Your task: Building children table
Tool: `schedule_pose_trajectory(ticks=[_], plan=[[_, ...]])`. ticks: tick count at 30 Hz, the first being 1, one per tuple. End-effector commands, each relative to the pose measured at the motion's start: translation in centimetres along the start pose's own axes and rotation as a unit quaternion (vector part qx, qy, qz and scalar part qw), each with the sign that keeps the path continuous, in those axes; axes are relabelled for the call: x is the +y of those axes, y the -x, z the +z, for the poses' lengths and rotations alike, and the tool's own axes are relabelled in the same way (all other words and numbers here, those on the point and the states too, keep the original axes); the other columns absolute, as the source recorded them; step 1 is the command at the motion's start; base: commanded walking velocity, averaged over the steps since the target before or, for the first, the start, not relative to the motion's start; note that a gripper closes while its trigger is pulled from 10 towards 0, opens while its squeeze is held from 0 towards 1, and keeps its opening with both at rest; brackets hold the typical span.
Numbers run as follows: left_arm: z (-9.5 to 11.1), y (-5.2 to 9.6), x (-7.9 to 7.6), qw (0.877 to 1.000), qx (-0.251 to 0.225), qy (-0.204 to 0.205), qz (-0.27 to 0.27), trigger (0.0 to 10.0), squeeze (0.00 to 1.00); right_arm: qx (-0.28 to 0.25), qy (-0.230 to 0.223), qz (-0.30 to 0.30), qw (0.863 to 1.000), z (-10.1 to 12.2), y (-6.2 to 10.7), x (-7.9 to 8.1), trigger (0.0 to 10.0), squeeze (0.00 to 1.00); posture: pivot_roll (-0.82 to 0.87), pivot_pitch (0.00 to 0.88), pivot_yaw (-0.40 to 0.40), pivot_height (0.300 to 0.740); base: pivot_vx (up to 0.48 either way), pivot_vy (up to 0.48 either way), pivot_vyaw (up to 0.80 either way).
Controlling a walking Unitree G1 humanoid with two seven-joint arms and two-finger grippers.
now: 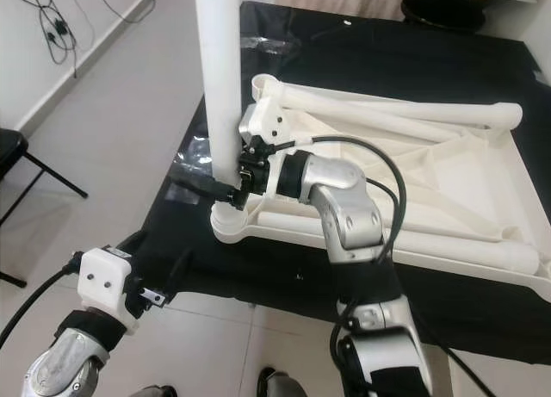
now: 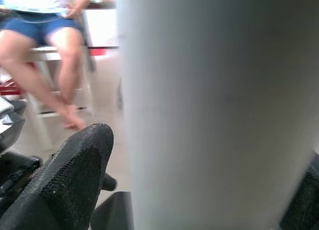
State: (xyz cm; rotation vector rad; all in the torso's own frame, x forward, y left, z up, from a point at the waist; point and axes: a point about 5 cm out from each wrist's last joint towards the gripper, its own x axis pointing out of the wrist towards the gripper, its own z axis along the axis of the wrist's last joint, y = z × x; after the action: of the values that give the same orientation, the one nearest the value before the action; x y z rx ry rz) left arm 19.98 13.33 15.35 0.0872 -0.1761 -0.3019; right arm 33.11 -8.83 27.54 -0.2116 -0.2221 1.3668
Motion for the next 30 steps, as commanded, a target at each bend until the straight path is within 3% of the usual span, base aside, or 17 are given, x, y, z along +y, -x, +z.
schedule_pose_trajectory(ticks=[1, 3, 4, 5, 6, 10, 18, 22, 24, 25, 26, 27, 28, 29, 30], plan=[[-0.1, 0.5, -0.3, 1.0, 0.008, -0.003, -0.004, 10.0, 0.0, -0.003, 0.008, 0.031, 0.999, 0.2, -0.2, -0.3, 10.0, 0.0, 0.14, 0.256, -0.087, 0.74, 0.0, 0.0, 0.0], [0.0, 0.7, -0.5, 1.0, 0.009, -0.003, -0.004, 10.0, 0.0, -0.007, 0.004, 0.061, 0.998, 0.7, -0.2, -0.5, 10.0, 0.0, 0.14, 0.262, -0.09, 0.74, 0.0, 0.0, 0.0], [0.0, 0.9, -0.6, 1.0, 0.01, -0.002, -0.004, 10.0, 0.0, -0.011, -0.001, 0.096, 0.995, 1.0, 0.0, -0.5, 9.2, 0.0, 0.15, 0.268, -0.091, 0.74, 0.0, 0.0, 0.0], [0.1, 1.0, -0.6, 1.0, 0.01, -0.002, -0.004, 10.0, 0.0, -0.014, -0.005, 0.119, 0.993, 1.3, 0.1, -0.4, 9.2, 0.0, 0.15, 0.268, -0.091, 0.74, 0.0, 0.0, 0.0], [0.1, 1.1, -0.7, 1.0, 0.011, -0.002, -0.003, 10.0, 0.0, -0.016, -0.006, 0.144, 0.989, 1.5, 0.4, -0.5, 0.0, 0.0, 0.15, 0.271, -0.092, 0.74, 0.0, 0.0, 0.0], [0.2, 1.2, -0.8, 1.0, 0.012, -0.001, -0.004, 10.0, 0.0, -0.011, -0.016, 0.19, 0.982, 1.8, 1.1, -0.9, 0.0, 0.0, 0.15, 0.275, -0.092, 0.74, 0.0, 0.0, 0.0], [0.3, 1.3, -0.8, 1.0, 0.012, 0.0, -0.004, 10.0, 0.0, 0.007, -0.016, 0.198, 0.98, 1.5, 1.5, -1.5, 0.0, 0.0, 0.15, 0.28, -0.09, 0.74, 0.0, 0.0, 0.0], [0.2, 1.2, -0.7, 1.0, 0.012, 0.0, -0.003, 10.0, 0.0, 0.018, -0.012, 0.186, 0.982, 0.5, 2.2, -0.9, 0.0, 0.0, 0.13, 0.276, -0.091, 0.74, 0.0, 0.0, 0.0], [0.1, 1.1, -0.8, 1.0, 0.012, 0.002, -0.003, 10.0, 0.0, 0.027, -0.015, 0.125, 0.992, -0.9, 2.7, 0.2, 0.0, 0.0, 0.11, 0.272, -0.1, 0.74, 0.0, 0.0, 0.0], [0.1, 1.1, -0.8, 1.0, 0.012, 0.003, -0.003, 10.0, 0.0, 0.035, -0.015, 0.052, 0.998, -1.8, 2.5, 0.8, 0.0, 0.0, 0.1, 0.272, -0.104, 0.74, 0.0, 0.0, 0.0], [0.1, 1.1, -0.8, 1.0, 0.012, 0.003, -0.003, 10.0, 0.0, 0.035, -0.015, 0.052, 0.998, -1.8, 2.5, 0.8, 0.0, 0.0, 0.1, 0.272, -0.104, 0.74, 0.0, 0.0, 0.0], [0.1, 1.1, -0.8, 1.0, 0.011, 0.003, -0.003, 10.0, 0.0, 0.041, -0.02, -0.021, 0.999, -2.5, 2.4, 1.3, 0.0, 0.0, 0.09, 0.273, -0.102, 0.74, 0.0, 0.0, 0.0], [0.1, 1.1, -0.7, 1.0, 0.011, 0.003, -0.002, 10.0, 0.0, 0.094, -0.019, -0.203, 0.974, -4.2, 2.2, 2.0, 0.0, 0.0, 0.07, 0.275, -0.084, 0.74, 0.0, 0.0, 0.0], [0.1, 1.1, -0.6, 1.0, 0.011, 0.003, -0.001, 10.0, 0.0, 0.129, -0.012, -0.334, 0.933, -5.1, 2.7, 2.4, 0.0, 0.0, 0.07, 0.275, -0.084, 0.74, 0.0, 0.0, 0.0], [0.1, 1.1, -0.6, 1.0, 0.011, 0.003, -0.001, 10.0, 0.0, 0.129, -0.012, -0.334, 0.933, -5.1, 2.7, 2.4, 0.0, 0.0, 0.07, 0.275, -0.084, 0.74, 0.0, 0.0, 0.0]])
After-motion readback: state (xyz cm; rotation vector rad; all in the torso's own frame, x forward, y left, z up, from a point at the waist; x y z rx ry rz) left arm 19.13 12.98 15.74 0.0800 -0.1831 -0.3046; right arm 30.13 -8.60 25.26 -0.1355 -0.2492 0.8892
